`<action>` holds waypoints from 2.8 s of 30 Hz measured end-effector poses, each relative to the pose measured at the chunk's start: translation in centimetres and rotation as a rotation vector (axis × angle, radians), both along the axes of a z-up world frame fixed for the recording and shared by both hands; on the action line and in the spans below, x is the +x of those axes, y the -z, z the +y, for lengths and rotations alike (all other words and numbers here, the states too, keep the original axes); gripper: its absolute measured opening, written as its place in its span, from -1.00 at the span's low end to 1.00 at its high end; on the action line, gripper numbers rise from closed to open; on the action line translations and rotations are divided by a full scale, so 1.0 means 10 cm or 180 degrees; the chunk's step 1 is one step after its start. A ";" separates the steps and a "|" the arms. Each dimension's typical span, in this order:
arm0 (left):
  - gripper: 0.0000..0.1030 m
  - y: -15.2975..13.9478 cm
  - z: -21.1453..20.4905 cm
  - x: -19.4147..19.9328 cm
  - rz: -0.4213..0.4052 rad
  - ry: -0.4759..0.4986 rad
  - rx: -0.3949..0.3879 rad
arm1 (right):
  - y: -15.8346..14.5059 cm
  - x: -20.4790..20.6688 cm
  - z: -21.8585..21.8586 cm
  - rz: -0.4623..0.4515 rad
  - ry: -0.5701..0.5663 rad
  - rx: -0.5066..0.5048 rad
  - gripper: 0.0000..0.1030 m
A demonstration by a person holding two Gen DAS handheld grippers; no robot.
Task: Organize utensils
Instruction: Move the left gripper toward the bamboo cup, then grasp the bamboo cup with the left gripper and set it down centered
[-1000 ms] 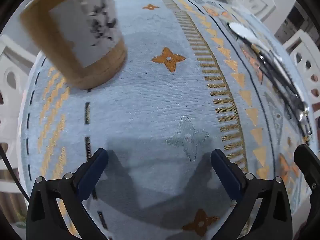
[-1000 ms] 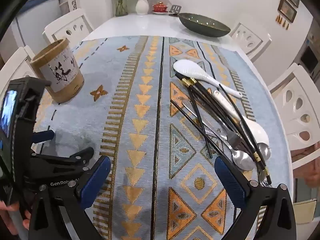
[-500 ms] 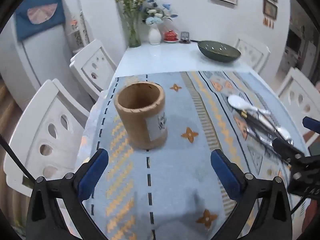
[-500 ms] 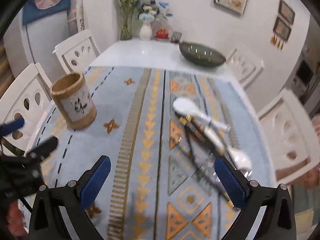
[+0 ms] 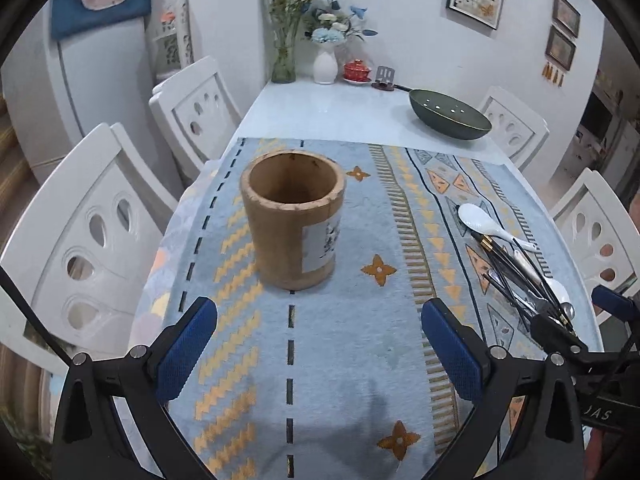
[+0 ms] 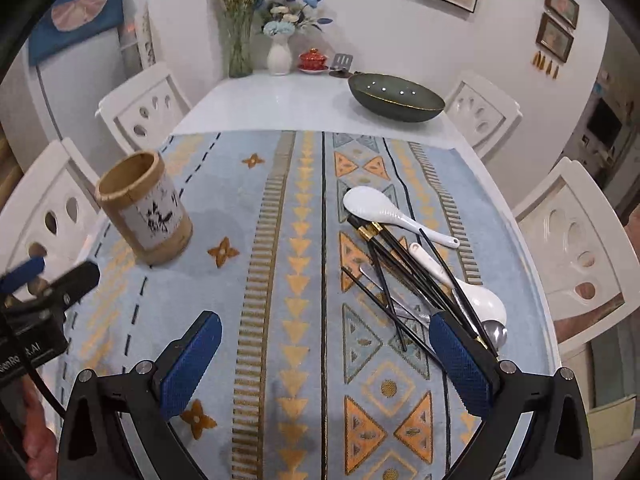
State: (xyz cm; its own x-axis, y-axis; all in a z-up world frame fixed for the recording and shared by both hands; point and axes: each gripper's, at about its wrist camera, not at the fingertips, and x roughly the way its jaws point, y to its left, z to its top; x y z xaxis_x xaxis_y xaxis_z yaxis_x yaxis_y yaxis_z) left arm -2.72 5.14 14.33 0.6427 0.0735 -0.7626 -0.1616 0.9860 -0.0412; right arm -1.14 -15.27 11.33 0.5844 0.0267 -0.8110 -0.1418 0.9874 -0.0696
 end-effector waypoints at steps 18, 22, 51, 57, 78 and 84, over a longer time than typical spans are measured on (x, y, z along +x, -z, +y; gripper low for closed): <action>0.99 0.02 0.09 0.04 -0.0034 -0.0047 0.0054 | 0.02 0.03 0.01 -0.0082 -0.0092 -0.0218 1.00; 0.99 -0.01 0.11 0.04 -0.0071 -0.0097 0.0040 | 0.04 0.04 -0.20 -0.0054 -0.0039 -0.0158 1.00; 0.99 0.44 0.43 0.40 -0.0258 -0.0062 -0.0190 | 0.17 0.24 0.01 0.0163 -0.0172 -0.0008 1.00; 0.99 0.64 0.49 0.65 -0.0233 0.0094 -0.0031 | 0.29 0.34 0.07 0.0262 -0.0229 -0.0100 1.00; 0.81 0.93 0.40 0.97 -0.0266 0.0137 0.0216 | 0.53 0.66 0.17 0.0512 -0.0281 -0.0286 1.00; 0.80 0.87 0.29 0.97 -0.0133 -0.0260 0.0182 | 0.54 0.61 0.19 0.0489 -0.0298 -0.0317 1.00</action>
